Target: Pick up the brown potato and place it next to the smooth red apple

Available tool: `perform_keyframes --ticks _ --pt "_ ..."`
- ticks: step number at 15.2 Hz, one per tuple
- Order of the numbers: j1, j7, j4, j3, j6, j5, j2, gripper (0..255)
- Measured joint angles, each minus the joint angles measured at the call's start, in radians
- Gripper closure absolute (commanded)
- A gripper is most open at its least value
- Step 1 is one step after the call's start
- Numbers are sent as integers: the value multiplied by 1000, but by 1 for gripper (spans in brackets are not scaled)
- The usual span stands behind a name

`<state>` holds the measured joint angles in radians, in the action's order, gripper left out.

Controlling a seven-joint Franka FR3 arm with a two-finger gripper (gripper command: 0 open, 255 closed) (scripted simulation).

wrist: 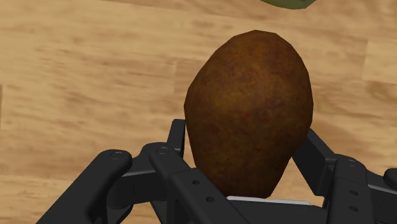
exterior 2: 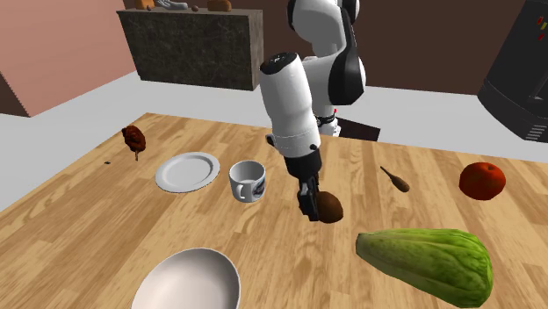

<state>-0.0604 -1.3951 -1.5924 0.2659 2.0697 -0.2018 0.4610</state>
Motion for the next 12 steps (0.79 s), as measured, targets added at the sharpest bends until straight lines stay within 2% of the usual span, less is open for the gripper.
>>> perform_keyframes --ticks 12 --pt "3 -30 96 2 -135 2 -43 255"
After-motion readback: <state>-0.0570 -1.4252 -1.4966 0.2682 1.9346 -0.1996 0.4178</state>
